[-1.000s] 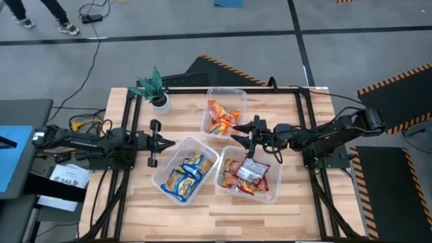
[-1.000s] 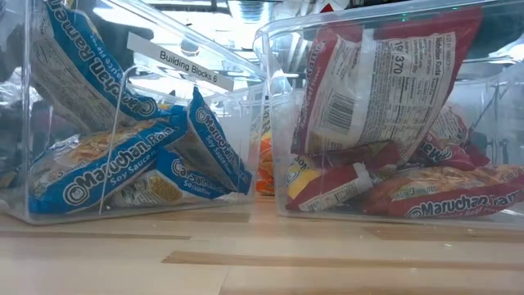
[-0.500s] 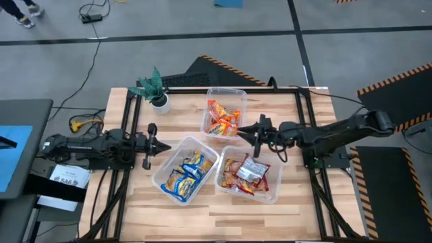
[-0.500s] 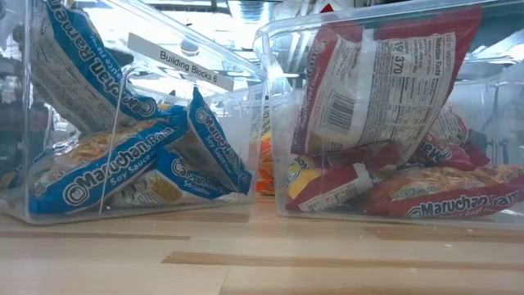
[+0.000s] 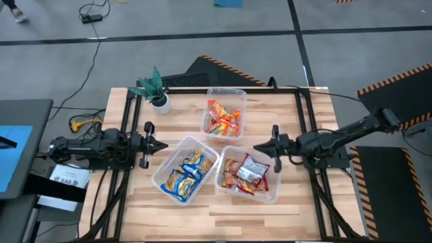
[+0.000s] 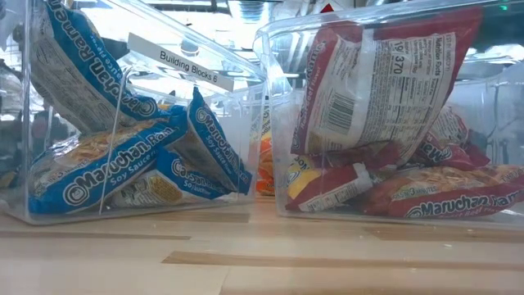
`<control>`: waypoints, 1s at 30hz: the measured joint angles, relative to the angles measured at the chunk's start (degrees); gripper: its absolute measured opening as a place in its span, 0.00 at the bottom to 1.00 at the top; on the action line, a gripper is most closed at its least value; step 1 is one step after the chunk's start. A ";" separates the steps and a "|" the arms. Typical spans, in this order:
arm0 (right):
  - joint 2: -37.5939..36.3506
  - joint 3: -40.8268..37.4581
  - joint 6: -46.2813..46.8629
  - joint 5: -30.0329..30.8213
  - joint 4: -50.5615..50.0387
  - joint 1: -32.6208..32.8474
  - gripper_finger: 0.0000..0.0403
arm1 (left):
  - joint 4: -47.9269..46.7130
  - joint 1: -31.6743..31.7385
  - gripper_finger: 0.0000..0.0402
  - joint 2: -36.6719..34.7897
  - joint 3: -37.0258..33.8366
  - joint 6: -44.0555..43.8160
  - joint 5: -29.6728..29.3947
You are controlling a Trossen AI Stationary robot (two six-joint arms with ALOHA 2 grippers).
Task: Sort Maruchan noodles
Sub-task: Return to Home Position
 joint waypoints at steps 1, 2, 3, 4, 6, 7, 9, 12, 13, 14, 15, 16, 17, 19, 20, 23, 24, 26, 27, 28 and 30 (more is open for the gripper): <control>-1.04 -1.30 -0.77 0.00 0.64 1.00 0.02 | 0.03 0.00 0.00 -0.02 0.00 0.00 -0.02; -1.99 -2.62 -1.56 -0.04 1.89 1.88 0.02 | -0.22 0.00 0.00 -0.02 0.00 0.00 -0.02; -2.88 -3.99 -2.25 -0.04 3.60 2.61 0.03 | -0.50 0.00 0.00 0.00 0.00 0.00 -0.02; -3.66 -5.39 -3.17 -0.03 6.12 3.20 0.03 | -0.54 0.00 0.00 0.02 -0.01 0.00 -0.02; -5.09 -8.28 -5.26 -0.03 11.42 3.84 0.03 | -0.39 0.00 0.00 0.00 -0.02 0.00 -0.02; -5.65 -9.61 -6.14 -0.06 14.08 3.89 0.03 | -0.38 0.00 0.00 0.00 -0.02 0.00 -0.02; -6.99 -12.26 -7.33 -0.03 18.35 3.89 0.03 | -0.39 0.00 0.00 0.00 -0.02 0.00 -0.04; -8.46 -15.25 -7.77 -0.05 22.18 3.32 0.03 | -0.39 0.00 0.00 0.00 -0.02 0.06 -0.08; -8.58 -15.22 -7.57 -0.06 22.82 2.90 0.03 | -0.36 0.00 0.00 0.00 -0.02 0.26 -0.09; -8.84 -15.22 -7.16 -0.12 22.52 2.47 0.03 | -0.32 0.00 0.00 0.00 -0.02 0.55 -0.09; -8.87 -15.22 -7.02 -0.41 22.61 1.99 0.03 | -0.24 0.00 0.00 0.00 -0.02 0.61 -0.11; -8.77 -15.22 -6.98 -1.20 22.48 1.38 0.03 | -0.19 0.00 0.00 0.00 -0.02 0.61 -0.11; -8.51 -15.22 -6.95 -2.32 21.94 0.67 0.03 | -0.14 0.00 0.00 0.00 -0.02 0.61 -0.11; -7.74 -15.22 -6.46 -4.37 19.87 -0.81 0.03 | -0.15 0.00 0.00 0.00 -0.02 0.59 -0.11; -7.46 -15.22 -5.91 -4.80 18.31 -1.51 0.03 | -0.15 0.00 0.00 0.00 -0.02 0.59 -0.11; -7.96 -15.24 -4.12 -4.39 15.34 -3.84 0.03 | -0.31 0.00 0.00 0.00 -0.02 0.20 0.04; -8.43 -15.24 -3.60 -3.94 14.15 -4.60 0.03 | -0.47 0.00 0.00 0.00 -0.02 0.10 0.04; -10.06 -15.24 -3.33 -3.09 12.33 -5.79 0.03 | -1.11 0.00 0.00 0.00 -0.03 -0.38 0.09; -11.17 -15.24 -3.31 -2.97 11.46 -6.25 0.03 | -1.68 0.00 0.00 0.00 -0.03 -0.42 0.08; -12.40 -15.24 -3.33 -2.95 10.26 -6.61 0.03 | -2.32 0.00 0.00 0.00 -0.02 -0.42 0.05; -15.33 -15.24 -3.29 -2.93 7.14 -6.87 0.03 | -3.27 0.00 0.00 0.02 -0.02 -0.44 0.02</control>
